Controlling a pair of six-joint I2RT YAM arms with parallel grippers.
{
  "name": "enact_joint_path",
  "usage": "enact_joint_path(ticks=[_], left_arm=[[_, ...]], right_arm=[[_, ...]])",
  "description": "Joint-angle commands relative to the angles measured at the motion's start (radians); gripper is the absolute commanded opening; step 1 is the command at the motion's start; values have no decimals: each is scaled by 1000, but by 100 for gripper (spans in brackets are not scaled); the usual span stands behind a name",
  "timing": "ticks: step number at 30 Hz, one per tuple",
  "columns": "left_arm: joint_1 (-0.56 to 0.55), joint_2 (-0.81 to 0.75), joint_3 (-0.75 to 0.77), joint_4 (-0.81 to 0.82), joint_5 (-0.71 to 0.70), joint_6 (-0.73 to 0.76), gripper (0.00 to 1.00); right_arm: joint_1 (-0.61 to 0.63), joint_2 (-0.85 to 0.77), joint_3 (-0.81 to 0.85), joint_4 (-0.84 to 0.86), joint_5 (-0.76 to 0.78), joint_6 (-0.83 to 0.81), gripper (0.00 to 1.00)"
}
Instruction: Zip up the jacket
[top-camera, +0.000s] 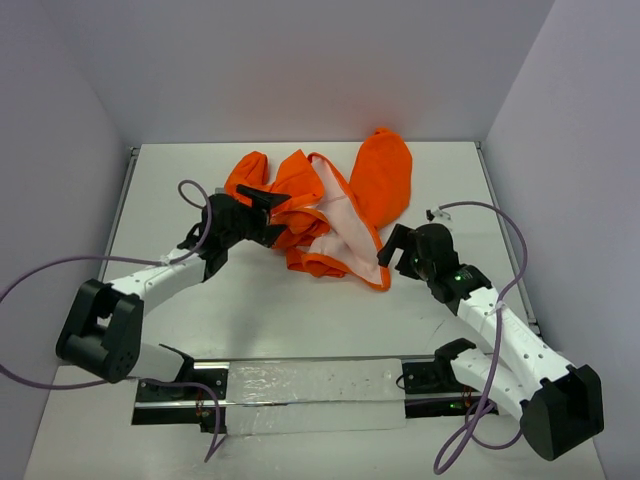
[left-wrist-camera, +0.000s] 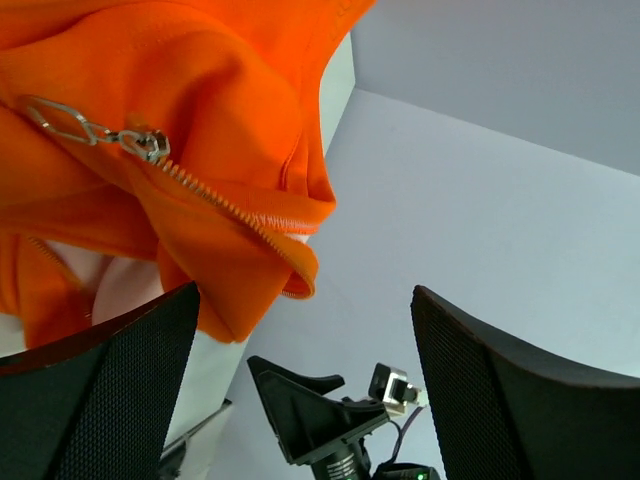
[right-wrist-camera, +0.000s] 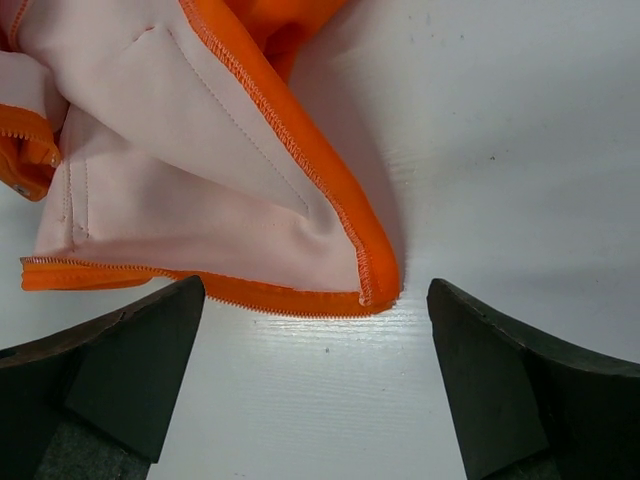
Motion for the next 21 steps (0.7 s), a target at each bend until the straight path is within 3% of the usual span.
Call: enact_joint_path(ticks=[1, 7, 8, 9, 10, 13, 14, 18, 21], left_arm=[[-14, 74, 75, 76, 60, -47, 95], [-20, 125, 91, 83, 43, -34, 92], [-20, 127, 106, 71, 35, -17, 78], [-19, 130, 126, 52, 24, 6, 57], [-19, 133, 143, 26, 23, 23, 55], [-3, 161, 221, -73, 19, 98, 11], [7, 172, 250, -102, 33, 125, 2], [43, 172, 302, -171, 53, 228, 0], [81, 151, 384, -291, 23, 389, 0]], right_arm=[[-5, -6, 34, -5, 30, 21, 100], [-7, 56, 47, 26, -23, -53, 100], [-6, 93, 66, 26, -37, -77, 100], [-5, 139, 92, 23, -50, -114, 100], [-5, 171, 95, 23, -47, -119, 100], [-6, 255, 118, 81, -39, -151, 100], [-7, 289, 121, 104, -28, -155, 100], [-7, 377, 130, 196, -68, -187, 100], [-7, 461, 150, 259, -99, -229, 100]])
